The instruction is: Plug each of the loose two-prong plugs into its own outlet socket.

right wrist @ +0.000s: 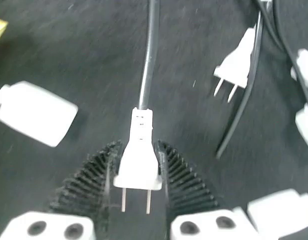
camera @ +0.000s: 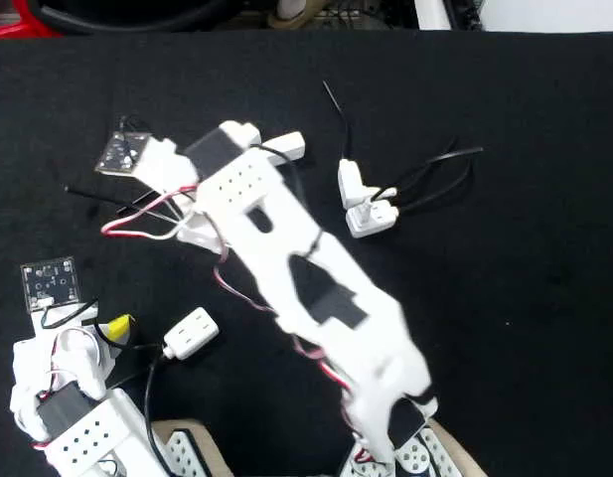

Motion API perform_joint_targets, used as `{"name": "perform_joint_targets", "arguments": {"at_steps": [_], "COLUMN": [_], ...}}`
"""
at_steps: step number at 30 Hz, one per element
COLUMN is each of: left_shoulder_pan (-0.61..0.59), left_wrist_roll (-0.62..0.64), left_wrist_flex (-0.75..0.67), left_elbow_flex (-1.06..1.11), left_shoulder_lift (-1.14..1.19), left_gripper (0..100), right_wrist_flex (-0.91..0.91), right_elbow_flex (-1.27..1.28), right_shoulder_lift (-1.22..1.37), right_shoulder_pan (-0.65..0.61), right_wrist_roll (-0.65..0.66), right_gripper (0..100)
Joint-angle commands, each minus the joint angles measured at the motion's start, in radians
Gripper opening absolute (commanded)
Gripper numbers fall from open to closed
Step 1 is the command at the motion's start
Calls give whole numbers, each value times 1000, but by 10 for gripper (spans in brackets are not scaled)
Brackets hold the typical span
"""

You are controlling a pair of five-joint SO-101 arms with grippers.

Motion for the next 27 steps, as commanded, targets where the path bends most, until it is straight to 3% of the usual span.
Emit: {"name": "perform_joint_targets", "arguments": {"at_steps": [1,8,16,22,27], "left_shoulder_pan": [-1,31,42,39,35], "left_wrist_roll": [-11,-12,-14,-14,-14], "left_wrist_flex": [-6,3,3,3,3], "left_elbow_flex": [19,19,19,19,19], "left_shoulder_lift": [-5,-8,-9,-8,-6], "left_gripper": [403,403,403,403,403], "right_wrist_flex": [29,-106,-635,-776,-770], "right_elbow_flex": [305,854,1531,1561,1451], "right_shoulder_lift": [-369,-743,-943,-819,-656], "right_shoulder_pan": [40,157,184,155,97], "right_wrist_roll": [-15,-54,-60,-55,-61], "right_gripper": [11,11,11,18,171]}}
